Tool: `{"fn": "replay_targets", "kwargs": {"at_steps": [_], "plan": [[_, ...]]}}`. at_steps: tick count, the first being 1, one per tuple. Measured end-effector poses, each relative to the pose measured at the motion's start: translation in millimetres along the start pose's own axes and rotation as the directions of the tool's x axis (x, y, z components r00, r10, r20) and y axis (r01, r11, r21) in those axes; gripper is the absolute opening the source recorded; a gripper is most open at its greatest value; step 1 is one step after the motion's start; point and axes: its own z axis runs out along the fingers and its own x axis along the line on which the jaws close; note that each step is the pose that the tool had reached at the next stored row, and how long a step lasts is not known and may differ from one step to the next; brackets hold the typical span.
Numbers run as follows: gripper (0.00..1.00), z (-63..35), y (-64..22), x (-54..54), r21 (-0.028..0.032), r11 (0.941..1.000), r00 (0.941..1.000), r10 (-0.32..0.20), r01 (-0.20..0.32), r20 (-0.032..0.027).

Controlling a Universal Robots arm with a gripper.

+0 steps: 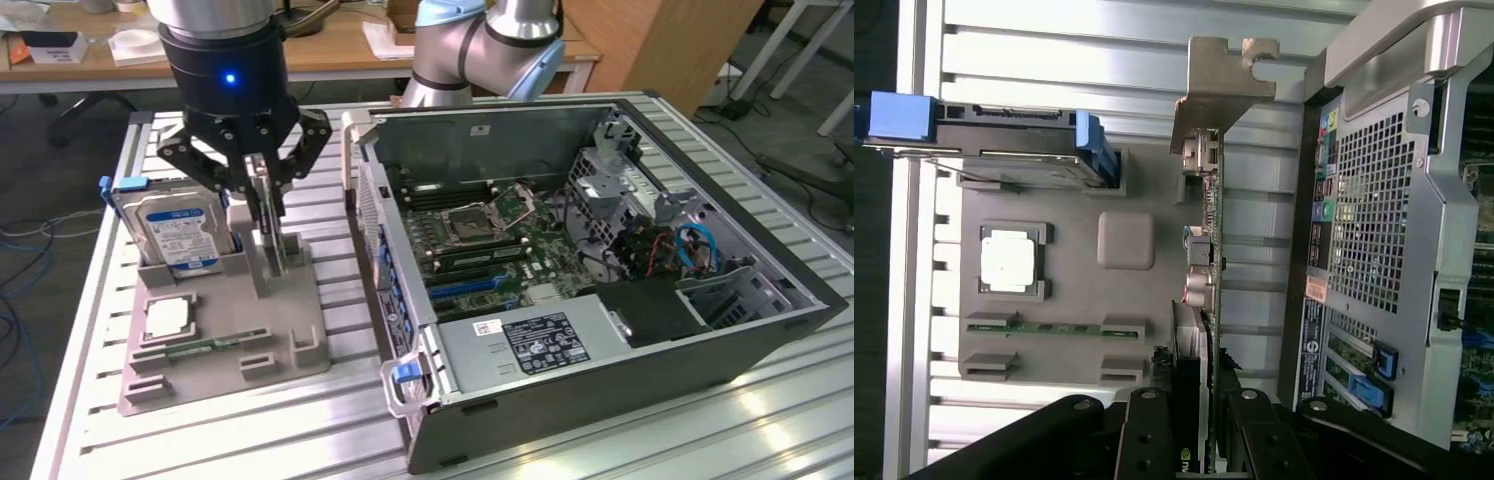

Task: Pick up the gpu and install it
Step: 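Pick up the gpu and move the gpu toward the slot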

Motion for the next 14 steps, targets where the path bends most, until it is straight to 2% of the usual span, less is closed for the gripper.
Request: {"fn": "replay_targets", "kwargs": {"at_steps": [3, 6, 10, 14], "plan": [[0.27, -0.6, 0.0, -0.1, 0.0016, 1.0000, 1.0000, 0.000, 0.000, -0.0030], [0.27, -1.4, 0.0, -0.3, 0.0086, 1.0000, 1.0000, 0.000, 0.000, -0.0036], [0.27, -2.8, 0.0, -0.4, 0.0266, 0.9996, 1.0000, 0.000, 0.001, -0.0052], [0.27, -4.9, 0.1, -0.5, 0.0394, 0.9992, 1.0000, -0.001, 0.001, -0.0058]]}}
